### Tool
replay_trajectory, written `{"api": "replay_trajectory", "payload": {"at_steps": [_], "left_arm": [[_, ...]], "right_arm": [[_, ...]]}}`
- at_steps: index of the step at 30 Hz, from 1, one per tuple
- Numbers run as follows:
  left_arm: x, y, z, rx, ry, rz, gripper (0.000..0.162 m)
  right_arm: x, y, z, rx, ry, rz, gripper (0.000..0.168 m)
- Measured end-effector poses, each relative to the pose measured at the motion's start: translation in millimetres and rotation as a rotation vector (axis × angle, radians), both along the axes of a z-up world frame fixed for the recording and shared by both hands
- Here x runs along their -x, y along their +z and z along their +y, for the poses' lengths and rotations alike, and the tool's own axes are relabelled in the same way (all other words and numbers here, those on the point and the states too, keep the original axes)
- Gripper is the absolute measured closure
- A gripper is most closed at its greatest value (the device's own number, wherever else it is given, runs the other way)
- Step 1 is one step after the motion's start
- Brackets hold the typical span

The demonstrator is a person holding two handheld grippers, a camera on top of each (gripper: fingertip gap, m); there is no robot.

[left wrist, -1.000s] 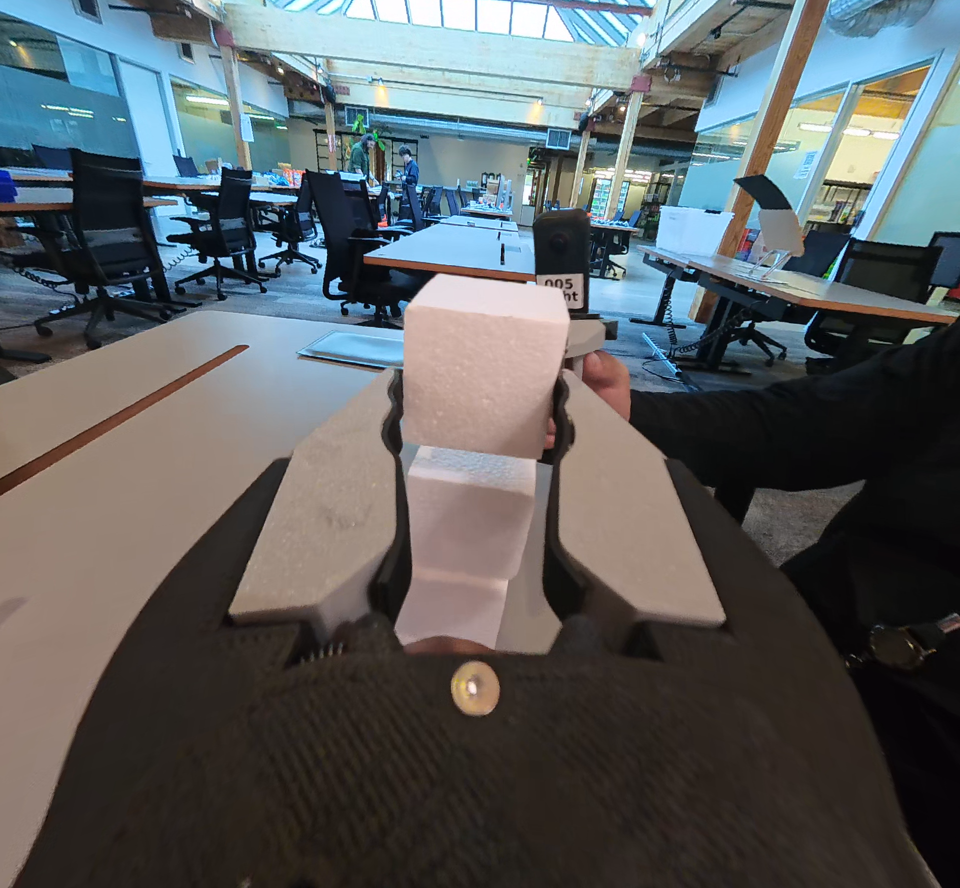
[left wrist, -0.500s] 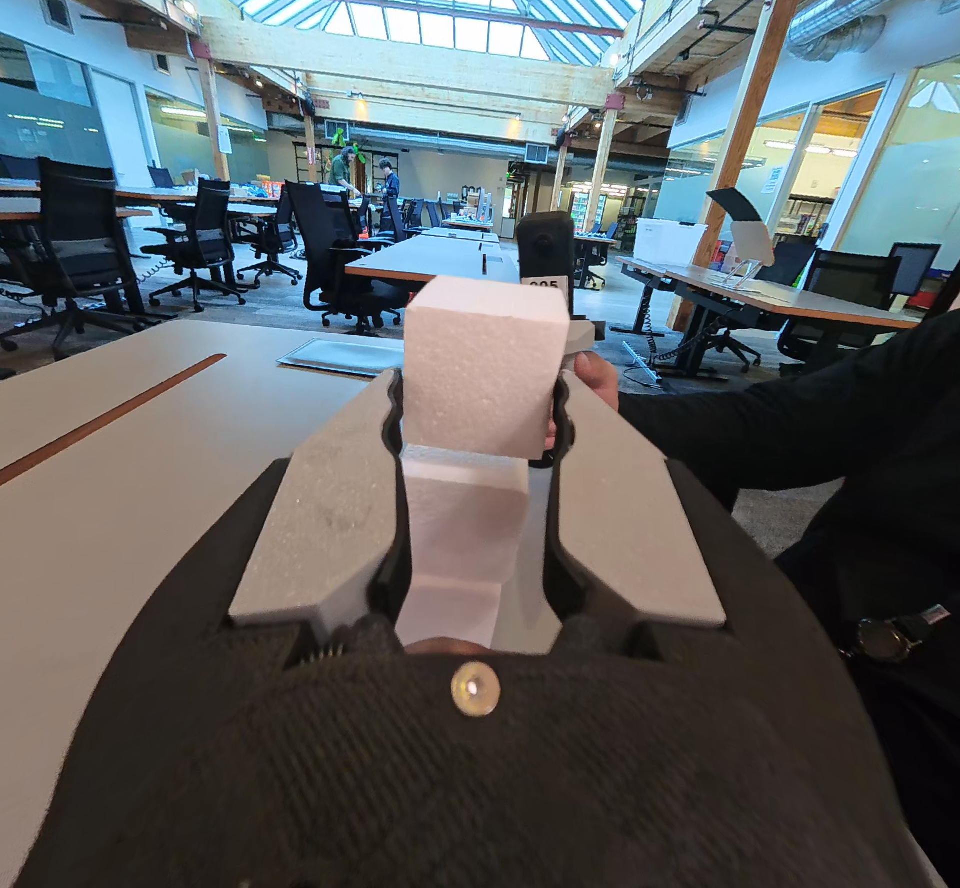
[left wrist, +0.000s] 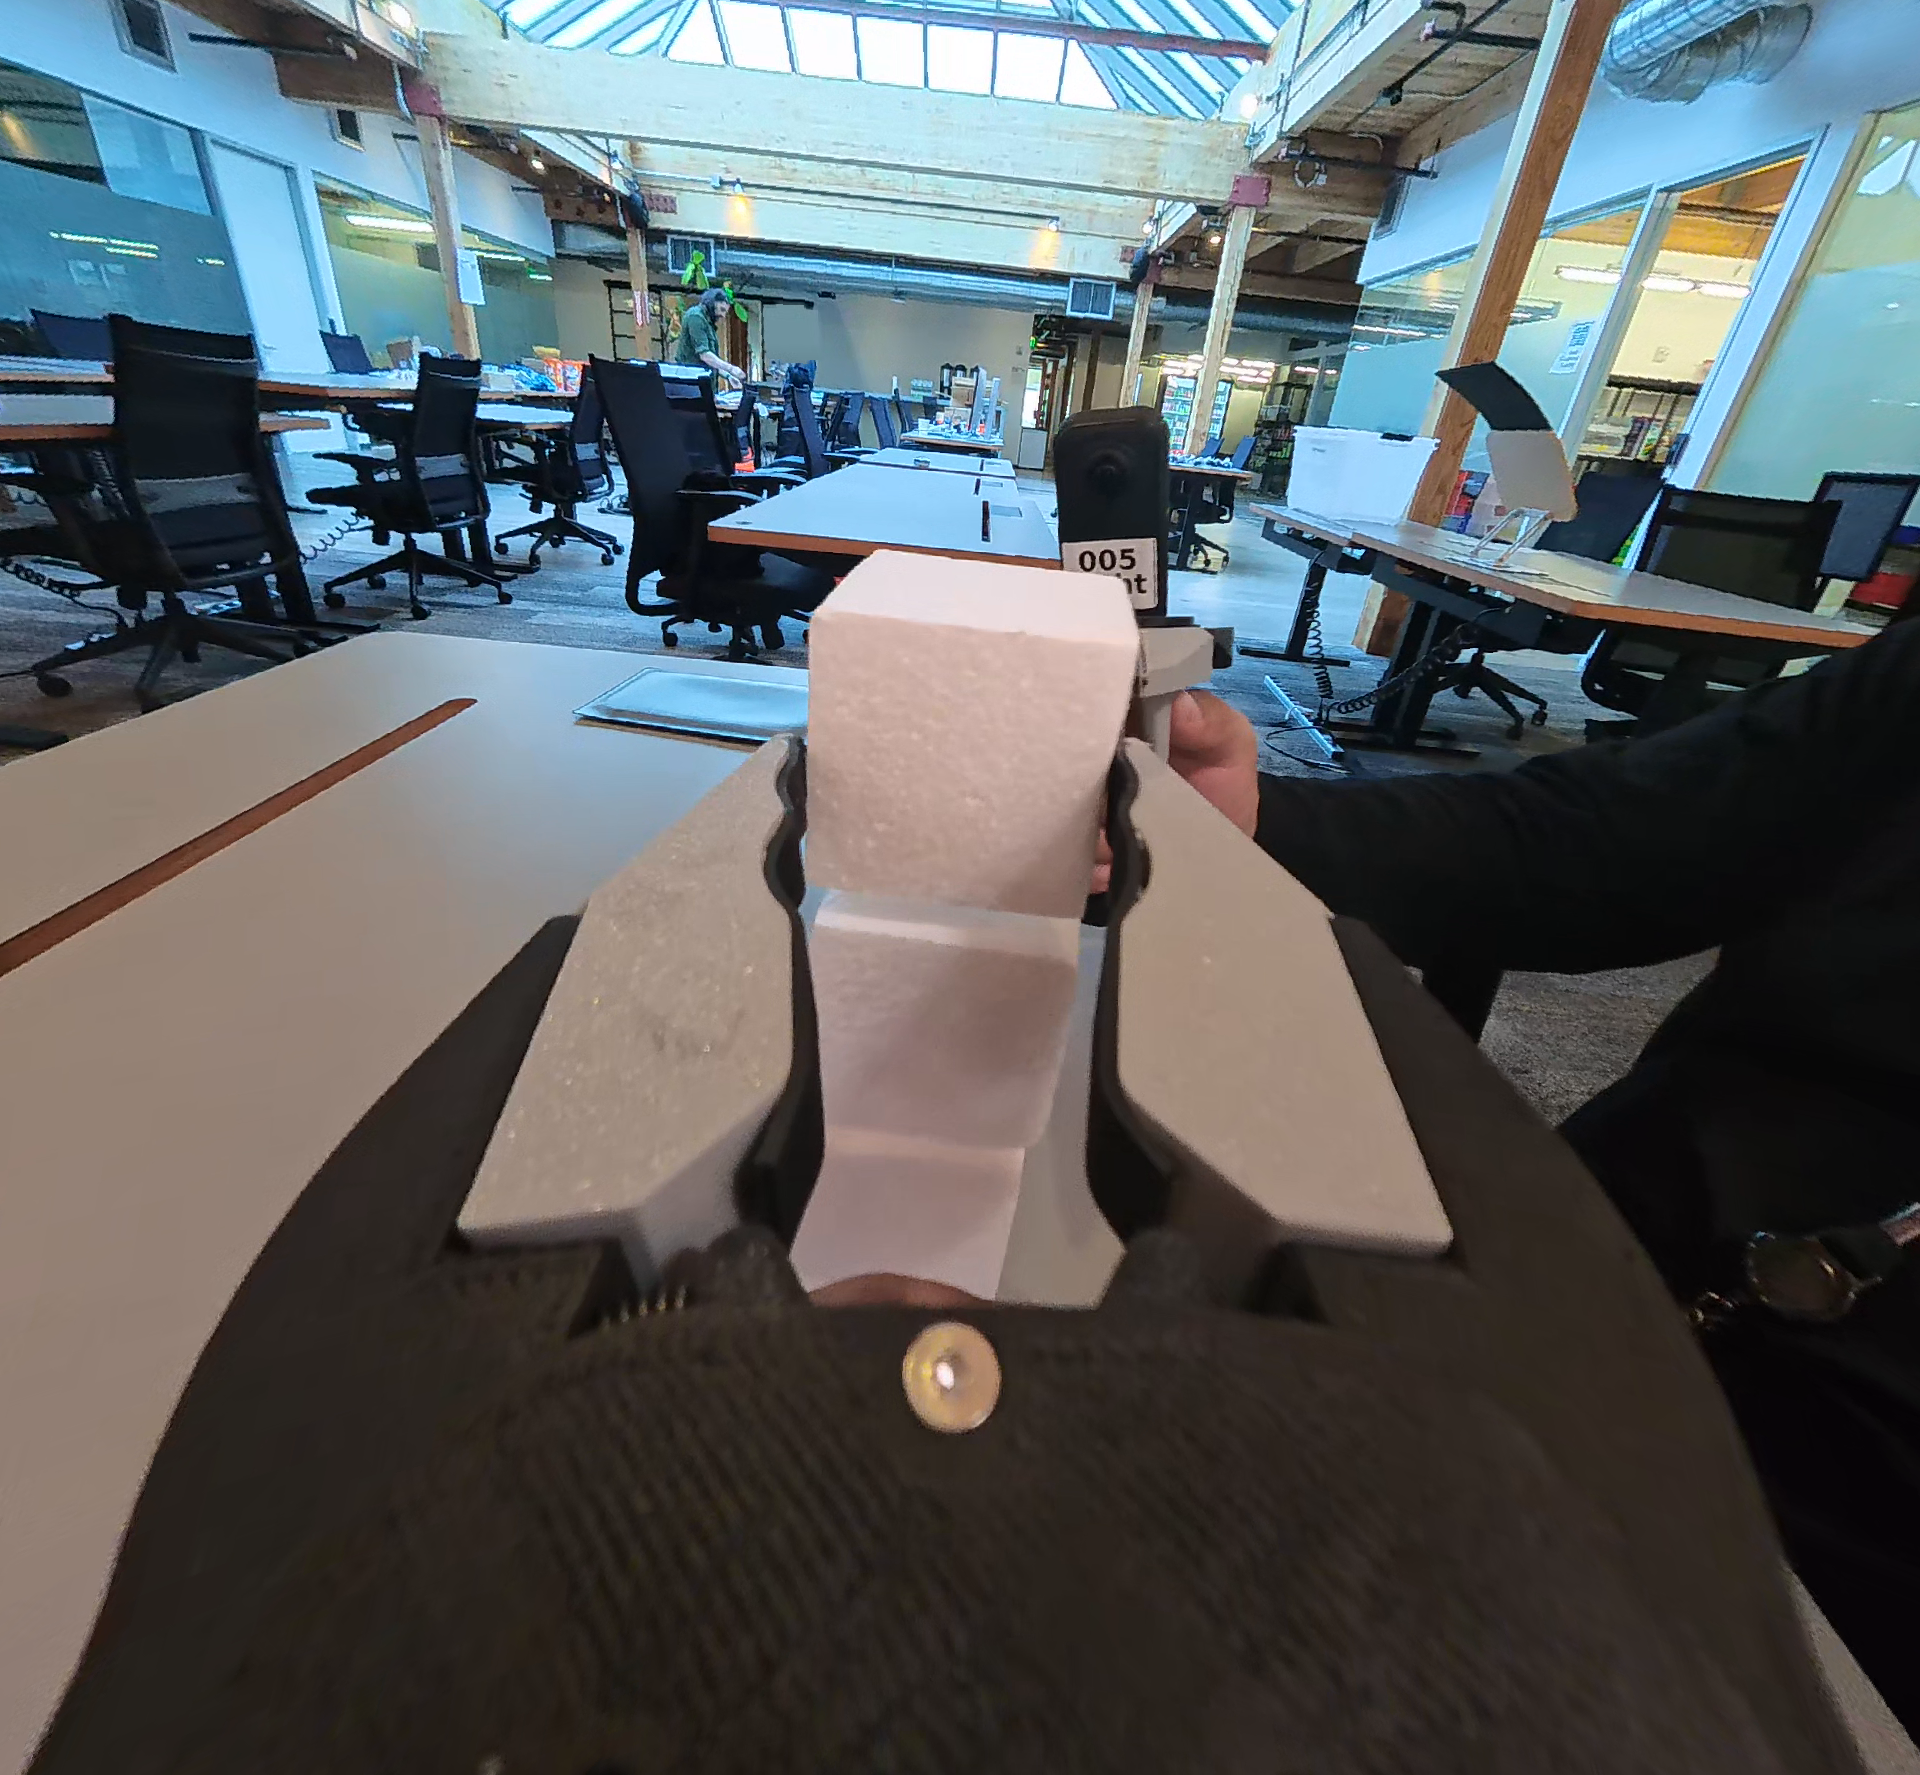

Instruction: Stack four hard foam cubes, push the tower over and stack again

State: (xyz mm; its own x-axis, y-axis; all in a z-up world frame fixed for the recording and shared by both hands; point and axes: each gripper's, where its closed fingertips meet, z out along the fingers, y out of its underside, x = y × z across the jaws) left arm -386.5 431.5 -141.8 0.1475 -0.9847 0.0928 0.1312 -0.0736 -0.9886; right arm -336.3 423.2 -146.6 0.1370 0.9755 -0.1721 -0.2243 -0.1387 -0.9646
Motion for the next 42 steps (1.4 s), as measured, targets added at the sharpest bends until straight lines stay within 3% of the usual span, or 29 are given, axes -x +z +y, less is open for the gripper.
{"api": "replay_trajectory", "payload": {"at_steps": [25,30,42], "left_arm": [[-1.9,-8.0,-2.6,-0.005,-0.03,0.014,0.105],[-2.9,-8.8,0.8,-0.002,-0.006,0.017,0.09],[5.4,2.3,1.9,-0.004,0.01,-0.034,0.074]], "right_arm": [[-1.3,2.5,-0.3,-0.003,0.0,0.009,0.121],[-1.3,2.6,-0.3,-0.004,0.0,0.009,0.121],[-1.2,2.5,-0.5,-0.005,0.0,0.009,0.121]]}}
